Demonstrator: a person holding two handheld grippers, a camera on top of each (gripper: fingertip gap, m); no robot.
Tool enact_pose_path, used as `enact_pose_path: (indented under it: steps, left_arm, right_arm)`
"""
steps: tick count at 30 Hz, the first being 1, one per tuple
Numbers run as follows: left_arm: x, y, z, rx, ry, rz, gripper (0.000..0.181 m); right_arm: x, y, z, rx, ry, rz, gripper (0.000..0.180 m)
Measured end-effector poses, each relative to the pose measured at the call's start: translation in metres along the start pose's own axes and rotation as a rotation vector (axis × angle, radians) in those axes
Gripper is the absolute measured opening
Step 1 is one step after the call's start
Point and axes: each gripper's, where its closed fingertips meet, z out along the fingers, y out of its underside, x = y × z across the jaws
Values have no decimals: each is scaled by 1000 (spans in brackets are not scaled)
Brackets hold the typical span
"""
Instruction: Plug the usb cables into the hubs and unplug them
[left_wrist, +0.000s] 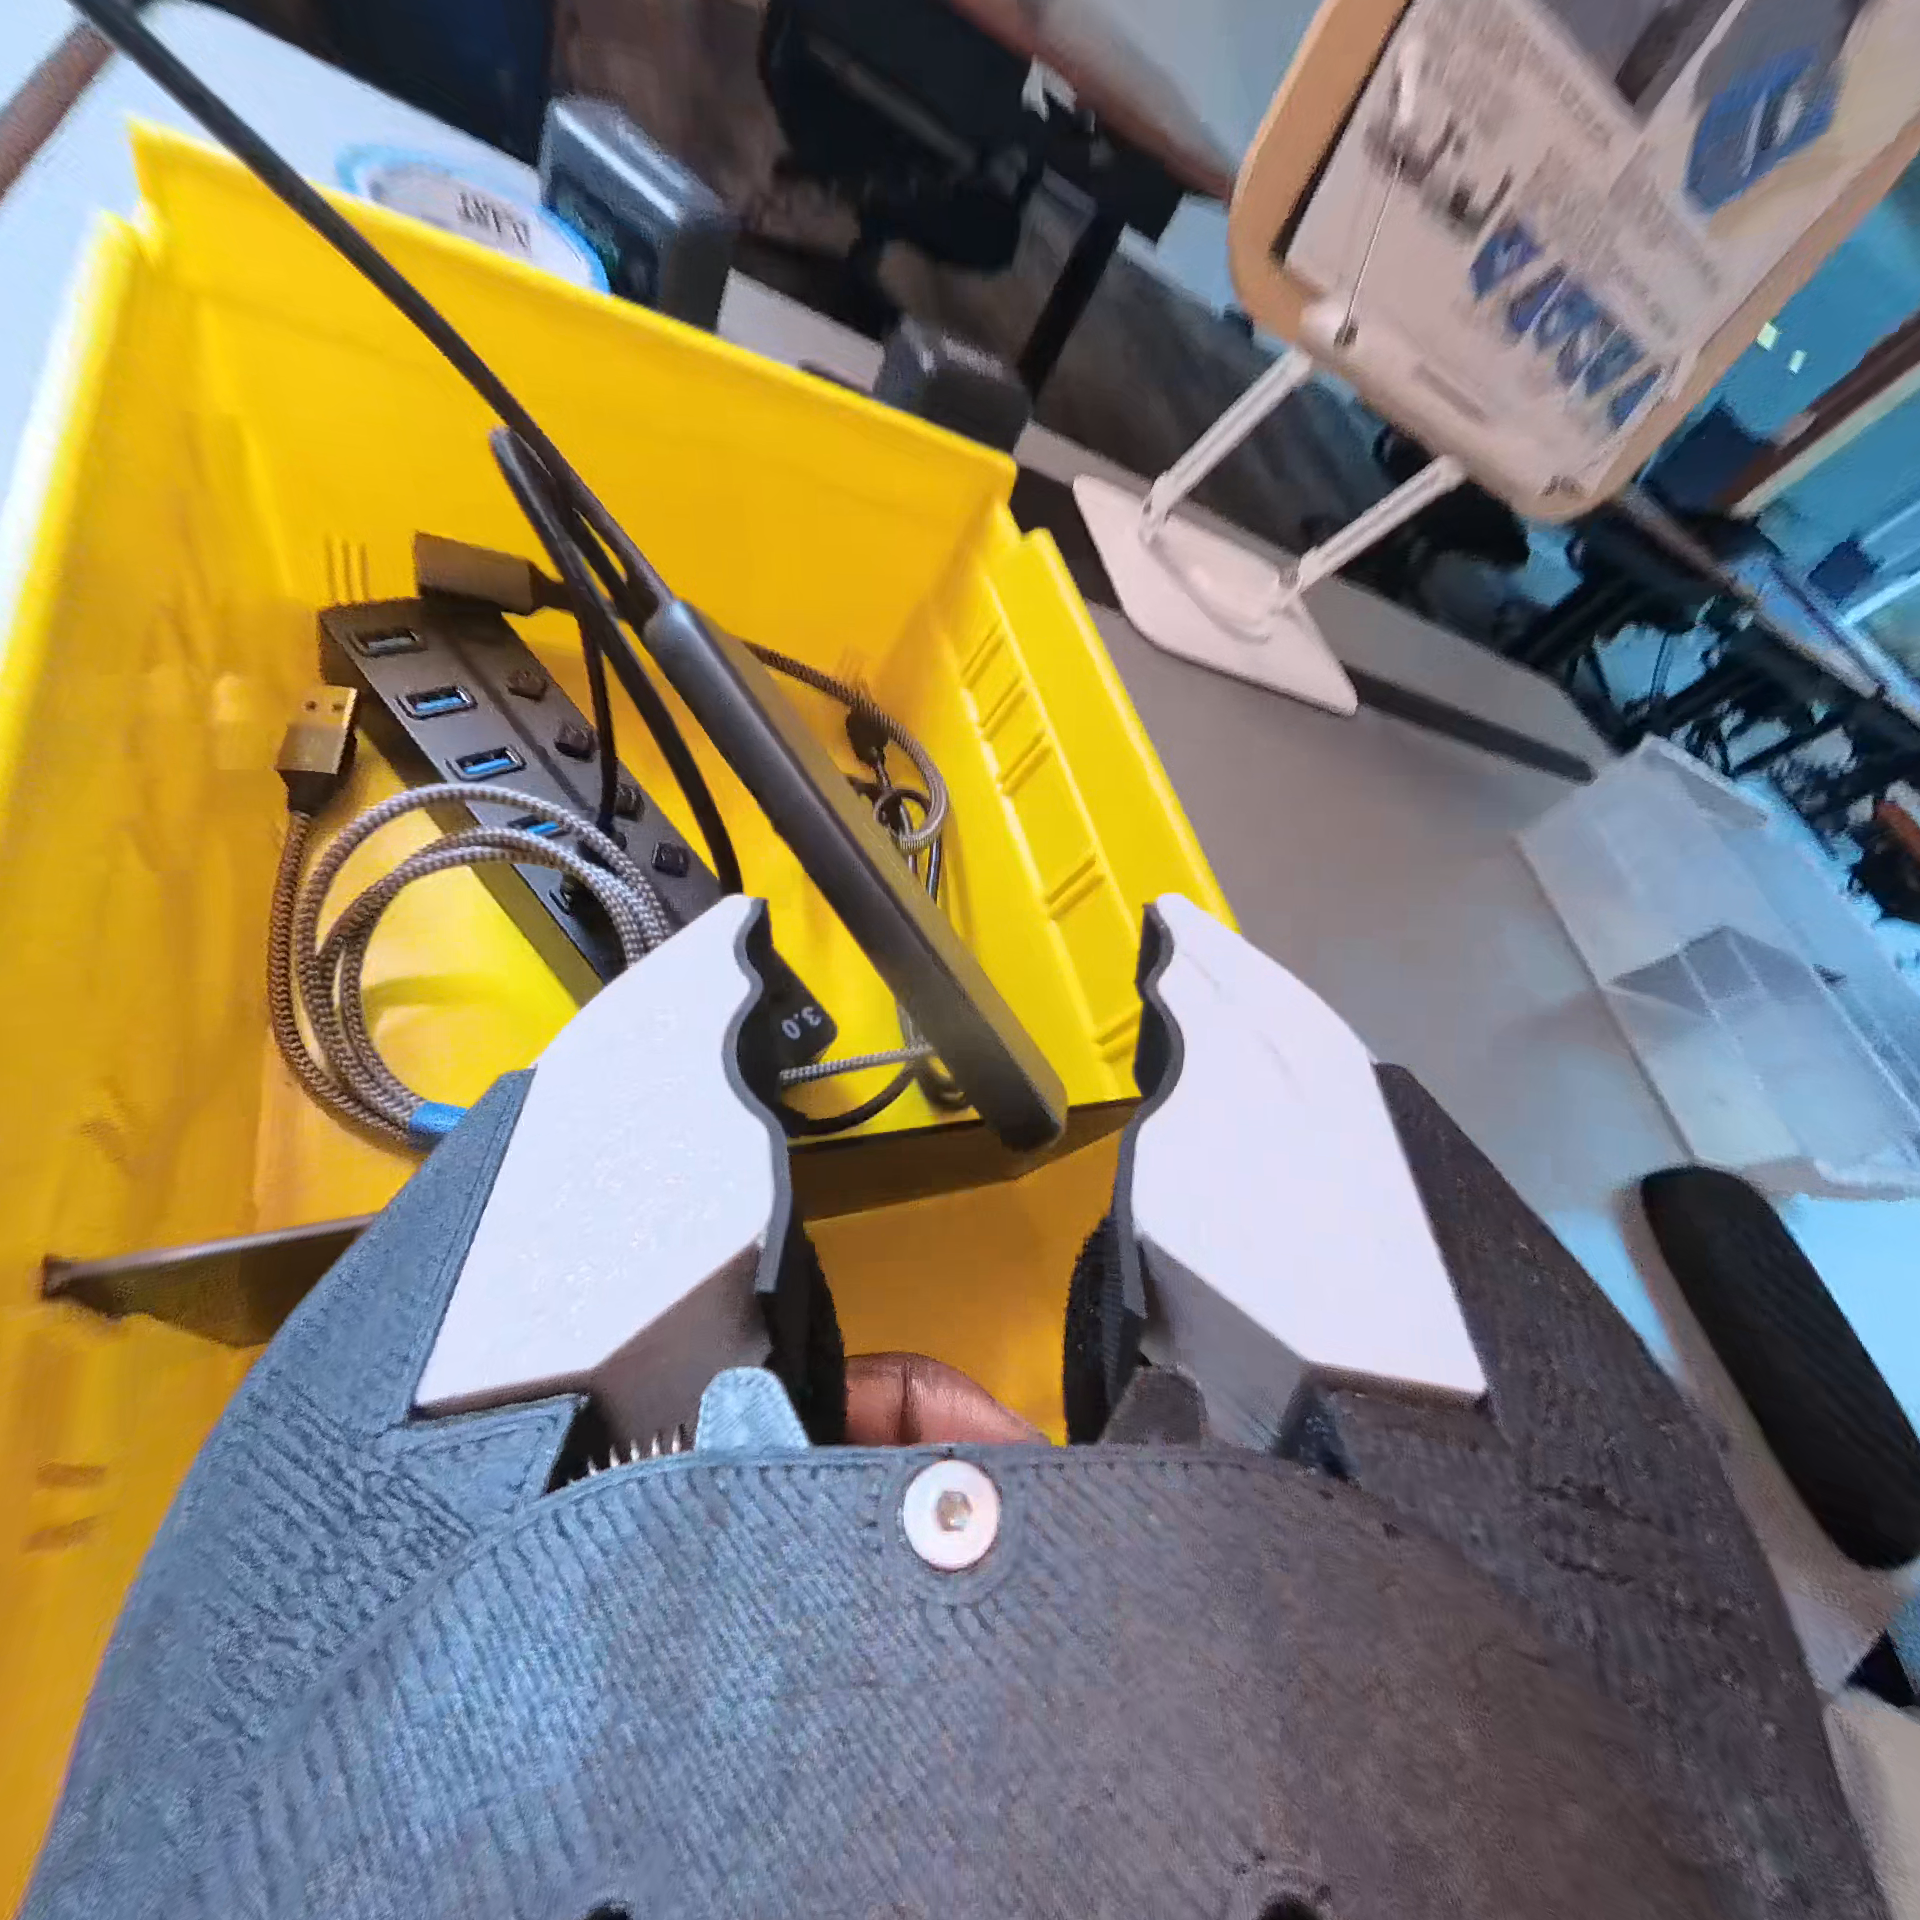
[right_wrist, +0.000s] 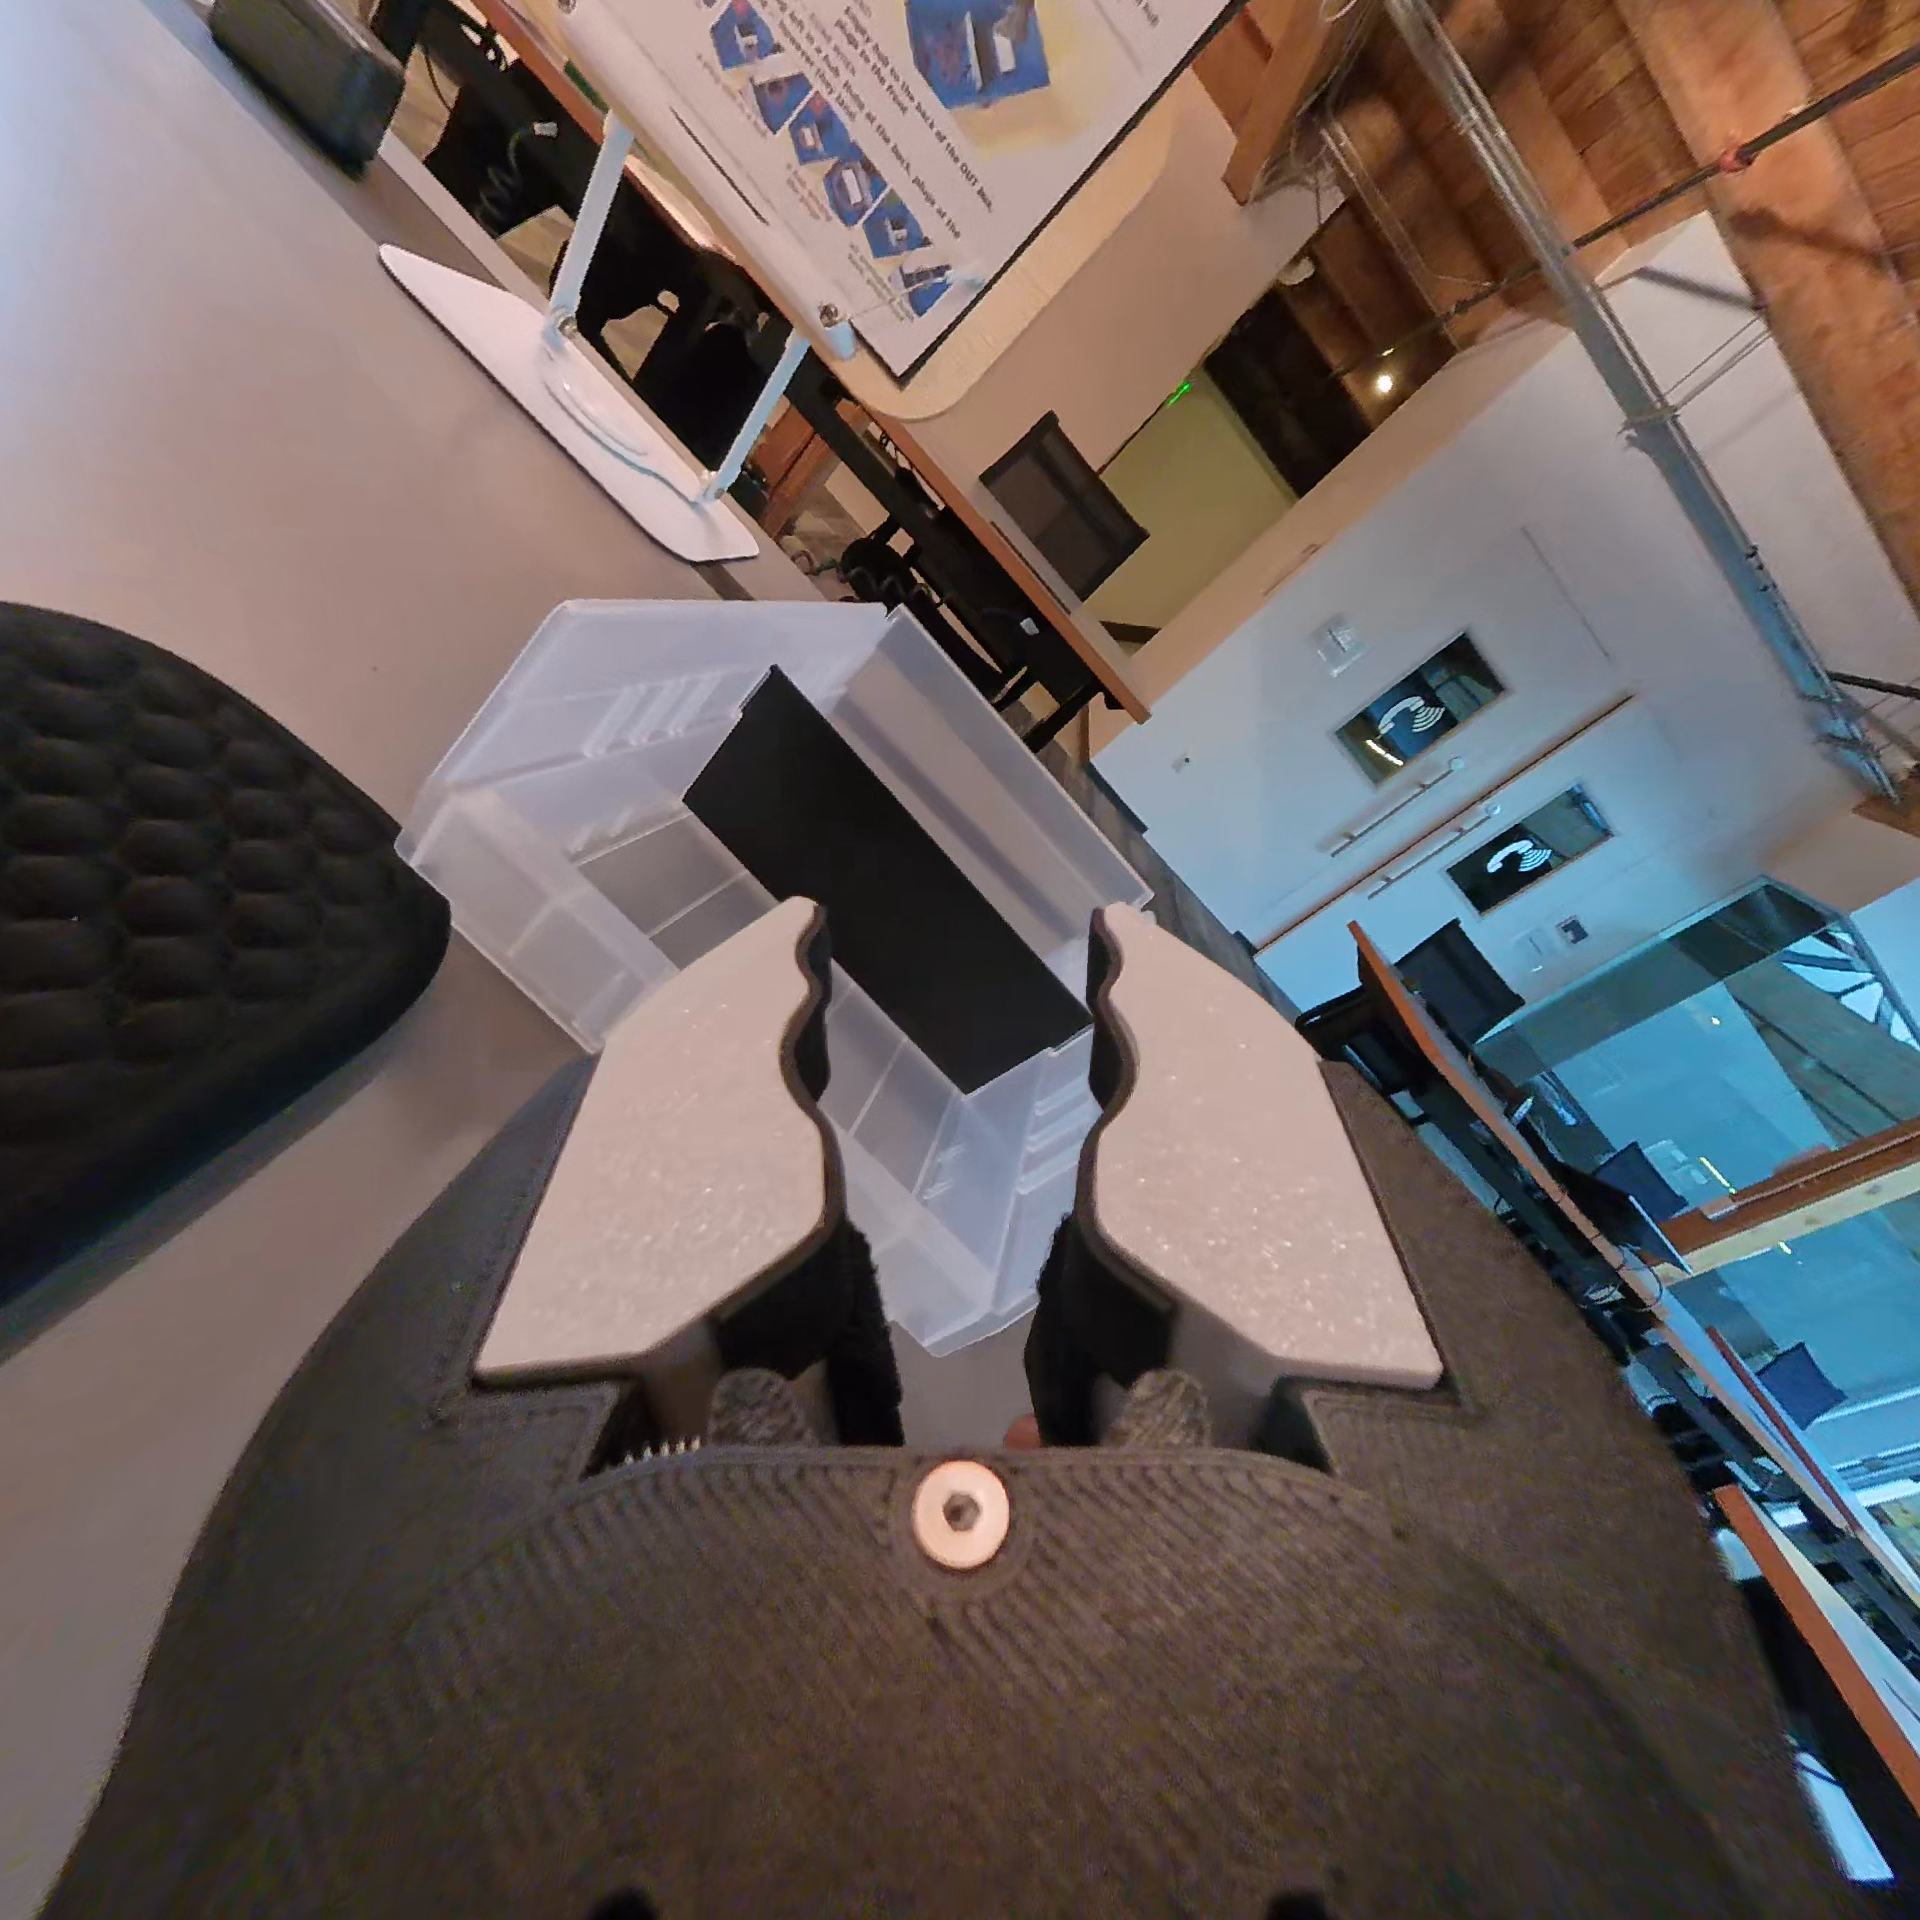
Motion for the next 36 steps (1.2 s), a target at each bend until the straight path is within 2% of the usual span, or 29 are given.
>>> enact_pose_path:
  steps: [4, 6, 9, 13, 17, 21, 28, 31, 36]
  left_arm:
    - [-4, 16, 12, -132, -45, 114, 58]
    - [-5, 24, 16, -186, -76, 165, 38]
    - [-3, 22, 16, -170, -120, 223, 32]
    - [21, -12, 1, 96, -49, 256, 13]
    - [49, -50, -33, 397, 1, 331, 12]
    - [79, -72, -63, 605, 45, 364, 12]
    - [136, -96, -106, 922, 218, 372, 13]
    - [168, -104, -131, 1057, 352, 391, 12]
    - [227, -104, -154, 1119, 577, 404, 12]
  right_arm:
    - [-2, -3, 1, 6, 2, -20, 47]
    - [-4, -2, 3, -7, 0, -36, 47]
    - [-6, 1, 4, -33, -6, -60, 47]
    - [-8, 4, 6, -59, -12, -84, 46]
    - [-11, 2, 8, -58, -21, -99, 46]
    - [-17, -3, 12, -44, -33, -114, 45]
    - [-30, -27, 19, 26, -65, -126, 45]
    - [-37, -42, 22, 88, -89, -111, 45]
    - [-56, -75, 26, 209, -147, -73, 45]
